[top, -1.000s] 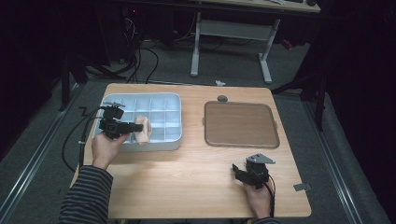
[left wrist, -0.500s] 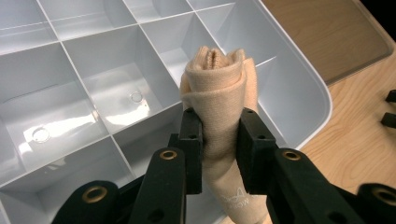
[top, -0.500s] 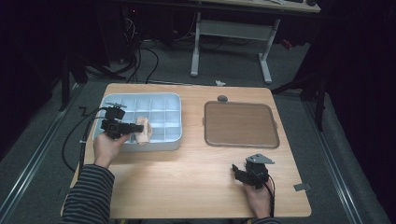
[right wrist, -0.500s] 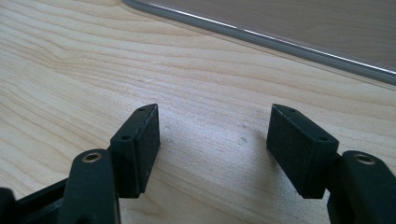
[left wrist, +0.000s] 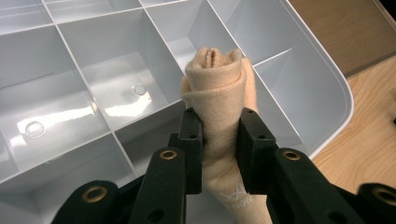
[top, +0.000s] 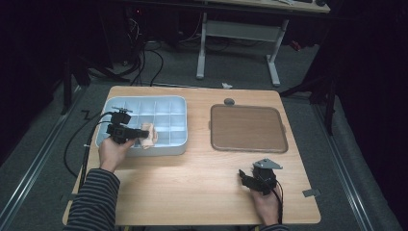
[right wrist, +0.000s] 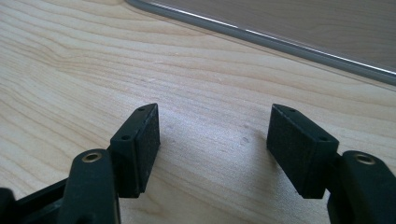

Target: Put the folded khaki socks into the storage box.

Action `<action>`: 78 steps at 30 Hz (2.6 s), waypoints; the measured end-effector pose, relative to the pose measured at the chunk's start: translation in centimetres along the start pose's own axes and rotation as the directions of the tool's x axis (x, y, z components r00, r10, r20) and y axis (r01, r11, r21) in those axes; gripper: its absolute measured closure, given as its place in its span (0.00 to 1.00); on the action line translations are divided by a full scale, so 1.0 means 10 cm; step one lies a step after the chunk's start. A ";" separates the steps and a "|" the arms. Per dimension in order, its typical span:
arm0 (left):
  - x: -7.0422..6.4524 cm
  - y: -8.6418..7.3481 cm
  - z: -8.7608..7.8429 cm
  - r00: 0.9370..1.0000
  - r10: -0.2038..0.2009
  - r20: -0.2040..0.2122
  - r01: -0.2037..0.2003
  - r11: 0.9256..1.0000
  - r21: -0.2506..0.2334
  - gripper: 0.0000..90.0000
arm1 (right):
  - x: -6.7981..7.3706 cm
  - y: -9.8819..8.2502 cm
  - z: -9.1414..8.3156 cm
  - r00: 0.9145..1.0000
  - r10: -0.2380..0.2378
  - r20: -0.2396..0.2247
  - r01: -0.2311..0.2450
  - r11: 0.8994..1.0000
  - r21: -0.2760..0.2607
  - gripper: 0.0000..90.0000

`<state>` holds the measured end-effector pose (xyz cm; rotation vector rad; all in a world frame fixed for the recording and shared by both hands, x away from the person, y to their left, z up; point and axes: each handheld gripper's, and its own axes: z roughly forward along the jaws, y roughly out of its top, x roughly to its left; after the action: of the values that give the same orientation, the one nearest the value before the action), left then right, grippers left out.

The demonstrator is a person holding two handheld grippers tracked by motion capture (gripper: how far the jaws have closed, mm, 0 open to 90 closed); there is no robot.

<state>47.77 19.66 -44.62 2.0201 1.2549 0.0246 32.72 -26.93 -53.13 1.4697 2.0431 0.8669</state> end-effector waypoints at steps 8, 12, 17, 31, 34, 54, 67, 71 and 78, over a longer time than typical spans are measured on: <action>0.02 -0.05 0.04 1.000 0.010 -0.018 -0.010 1.000 0.004 0.82 | 0.00 0.00 0.00 1.000 0.000 0.001 0.000 1.000 0.000 0.39; 0.04 -0.05 0.05 1.000 0.011 -0.018 -0.011 1.000 0.006 0.82 | 0.00 0.00 0.00 1.000 0.000 0.001 0.000 1.000 0.000 0.39; 0.08 -0.06 0.06 1.000 0.002 -0.022 -0.002 1.000 0.013 0.82 | 0.00 0.00 0.00 1.000 0.000 0.001 0.000 1.000 0.000 0.39; 0.08 -0.07 0.08 0.999 0.021 -0.044 -0.019 0.999 0.035 0.82 | 0.00 0.00 0.00 1.000 0.000 0.002 0.000 1.000 0.000 0.39; 0.08 -0.08 0.09 0.998 0.027 -0.053 -0.025 0.999 0.042 0.82 | 0.00 0.00 0.00 1.000 0.000 0.002 0.000 1.000 0.000 0.39; 0.09 -0.10 0.15 0.994 0.056 -0.091 -0.047 0.994 0.097 0.83 | 0.00 0.00 0.00 1.000 0.000 0.002 0.000 1.000 0.000 0.39; 0.09 -0.10 0.22 0.991 0.079 -0.105 -0.064 0.988 0.141 0.82 | 0.00 0.00 0.00 1.000 0.000 0.001 0.000 1.000 0.000 0.39; 0.07 -0.10 0.21 0.993 0.067 -0.095 -0.055 0.990 0.127 0.76 | 0.00 0.00 0.00 1.000 0.000 0.001 0.000 1.000 0.000 0.39; 0.03 -0.08 0.12 0.993 0.062 -0.101 -0.053 0.994 0.095 0.60 | 0.00 0.00 0.00 1.000 0.000 0.001 0.000 1.000 0.000 0.39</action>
<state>47.77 19.37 -46.10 2.1583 1.2825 0.1023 32.71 -26.91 -53.13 1.4701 2.0424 0.8655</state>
